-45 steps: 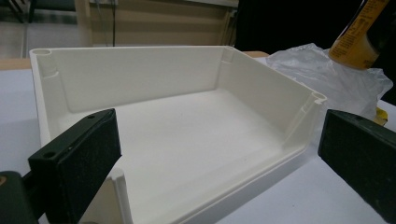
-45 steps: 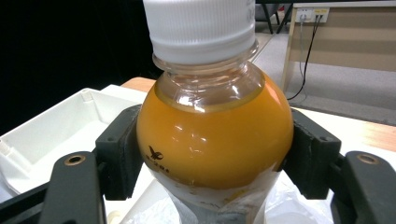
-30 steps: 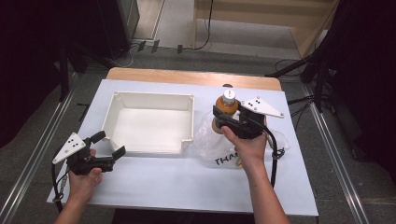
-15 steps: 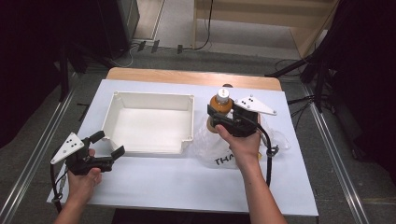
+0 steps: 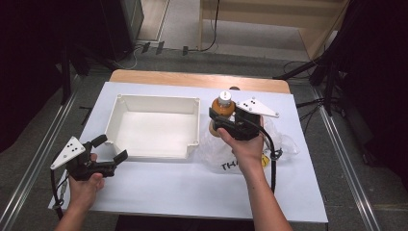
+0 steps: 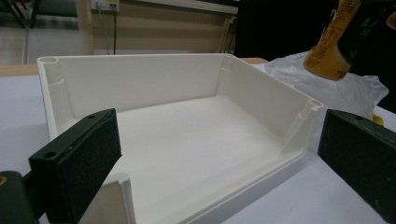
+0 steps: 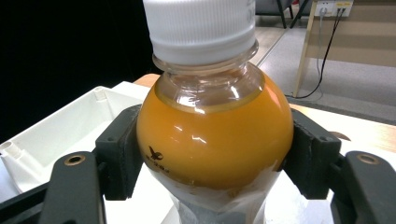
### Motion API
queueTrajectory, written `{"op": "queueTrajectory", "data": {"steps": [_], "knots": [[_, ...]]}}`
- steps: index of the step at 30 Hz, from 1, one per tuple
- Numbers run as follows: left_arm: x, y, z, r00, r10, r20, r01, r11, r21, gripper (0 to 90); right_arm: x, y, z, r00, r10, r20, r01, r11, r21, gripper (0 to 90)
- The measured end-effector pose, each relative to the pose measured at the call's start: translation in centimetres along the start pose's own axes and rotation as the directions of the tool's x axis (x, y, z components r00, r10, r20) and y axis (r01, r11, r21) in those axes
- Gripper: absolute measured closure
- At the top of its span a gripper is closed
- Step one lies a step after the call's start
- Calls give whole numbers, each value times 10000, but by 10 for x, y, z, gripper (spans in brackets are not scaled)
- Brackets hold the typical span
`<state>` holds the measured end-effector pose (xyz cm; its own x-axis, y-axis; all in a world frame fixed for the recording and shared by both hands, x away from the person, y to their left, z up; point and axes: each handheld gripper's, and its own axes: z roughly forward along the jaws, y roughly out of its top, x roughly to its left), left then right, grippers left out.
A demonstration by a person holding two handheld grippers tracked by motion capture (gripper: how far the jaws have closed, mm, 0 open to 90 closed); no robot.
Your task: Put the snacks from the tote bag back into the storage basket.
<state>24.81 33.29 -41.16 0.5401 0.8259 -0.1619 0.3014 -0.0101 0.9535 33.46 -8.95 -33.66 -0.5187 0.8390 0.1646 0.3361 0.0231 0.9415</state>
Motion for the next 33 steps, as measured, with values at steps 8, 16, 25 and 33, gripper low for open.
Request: {"op": "queueTrajectory", "data": {"steps": [8, 16, 25, 33], "knots": [[0, 1, -1, 10000, -64, 20, 64, 10000, -71, 0, 3, 1, 4, 10000, -11, -54, 11, 10000, 16, 307], [0, 1, -1, 9999, -104, 31, 105, 9999, -99, 0, 7, 3, 9, 9999, -28, -115, 28, 10000, 50, 307], [-1, 2, -2, 9999, -91, 53, 92, 9999, -119, 0, 12, 5, 14, 9998, -64, -178, 65, 10000, 60, 307], [-2, 2, -2, 9999, -44, 90, 45, 9999, -108, 0, 17, 6, 19, 9995, -140, -268, 142, 9999, 72, 307]]}}
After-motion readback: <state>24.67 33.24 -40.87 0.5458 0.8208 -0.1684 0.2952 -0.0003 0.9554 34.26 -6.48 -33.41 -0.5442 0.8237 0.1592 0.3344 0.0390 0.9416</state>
